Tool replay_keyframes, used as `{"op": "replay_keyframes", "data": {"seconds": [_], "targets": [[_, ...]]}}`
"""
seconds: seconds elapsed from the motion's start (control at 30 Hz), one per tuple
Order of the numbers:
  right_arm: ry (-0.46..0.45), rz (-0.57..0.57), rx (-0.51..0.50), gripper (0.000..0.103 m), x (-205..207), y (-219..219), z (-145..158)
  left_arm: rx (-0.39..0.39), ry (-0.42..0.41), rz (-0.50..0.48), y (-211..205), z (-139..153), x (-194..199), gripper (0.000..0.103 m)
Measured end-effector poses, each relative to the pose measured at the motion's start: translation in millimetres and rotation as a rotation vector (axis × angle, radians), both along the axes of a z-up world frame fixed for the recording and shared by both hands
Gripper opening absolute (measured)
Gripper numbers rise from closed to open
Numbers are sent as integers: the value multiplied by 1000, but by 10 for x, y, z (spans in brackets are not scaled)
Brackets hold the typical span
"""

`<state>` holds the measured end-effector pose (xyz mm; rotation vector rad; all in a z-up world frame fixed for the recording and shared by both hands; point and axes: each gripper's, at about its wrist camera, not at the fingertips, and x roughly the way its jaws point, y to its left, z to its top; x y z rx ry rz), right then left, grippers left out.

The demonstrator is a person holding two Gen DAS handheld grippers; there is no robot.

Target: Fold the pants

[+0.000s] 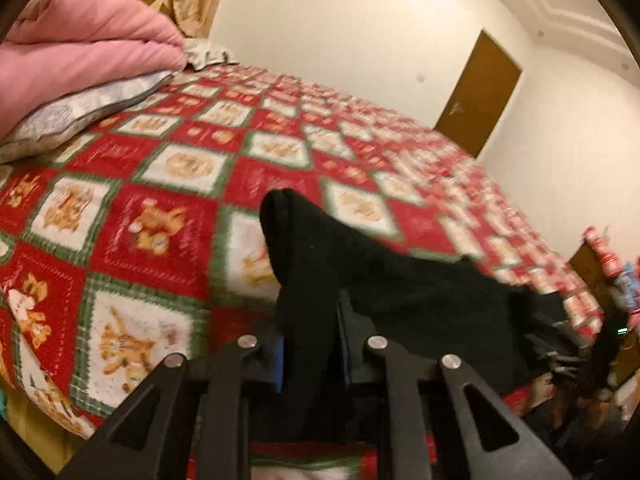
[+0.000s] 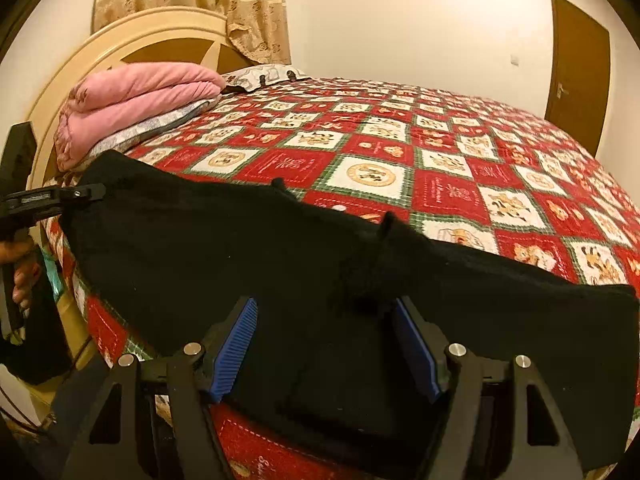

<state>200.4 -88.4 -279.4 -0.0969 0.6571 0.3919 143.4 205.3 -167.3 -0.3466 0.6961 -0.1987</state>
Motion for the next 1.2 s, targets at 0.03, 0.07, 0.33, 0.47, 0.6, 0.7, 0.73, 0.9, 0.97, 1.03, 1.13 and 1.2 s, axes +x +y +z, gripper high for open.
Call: {"op": "replay_keyframes", "data": {"seconds": [0.03,0.07,0.33,0.47,0.6,0.7,0.73,0.9,0.97,1.03,1.13,1.2], "targets": [[8,-7,11,71,10,-43,25,-36,-13,-10,-13,79,-23,20],[17,-15,24,71,21,-92,53,-60,-24,-17,-17,129,-31,20],[64,-113,71,71,-8,-722,320,-163,-148,-141,-397,769,-123,20],[52,-184,82,71,-127,-1221,438,-147,-197,-227,-805,1084,-75,20],[27,-264,104,71,-226,-1652,500,-99,-217,-323,-1335,1300,20,20],[23,-306,128,71,-270,-1897,493,-61,-210,-394,-1762,1374,92,20],[22,-318,141,71,-290,-1984,474,-49,-207,-411,-1876,1380,88,20],[32,-384,181,71,-277,-2284,392,15,-178,-513,-2544,1382,93,20],[36,-414,207,71,-264,-2382,389,41,-160,-551,-2790,1354,92,20],[30,-434,228,71,-266,-2462,397,63,-133,-590,-3023,1278,122,20],[23,-461,238,71,-249,-2549,382,88,-102,-634,-3323,1172,147,20],[31,-474,247,71,-229,-2591,342,122,-92,-656,-3517,1062,166,20]]}}
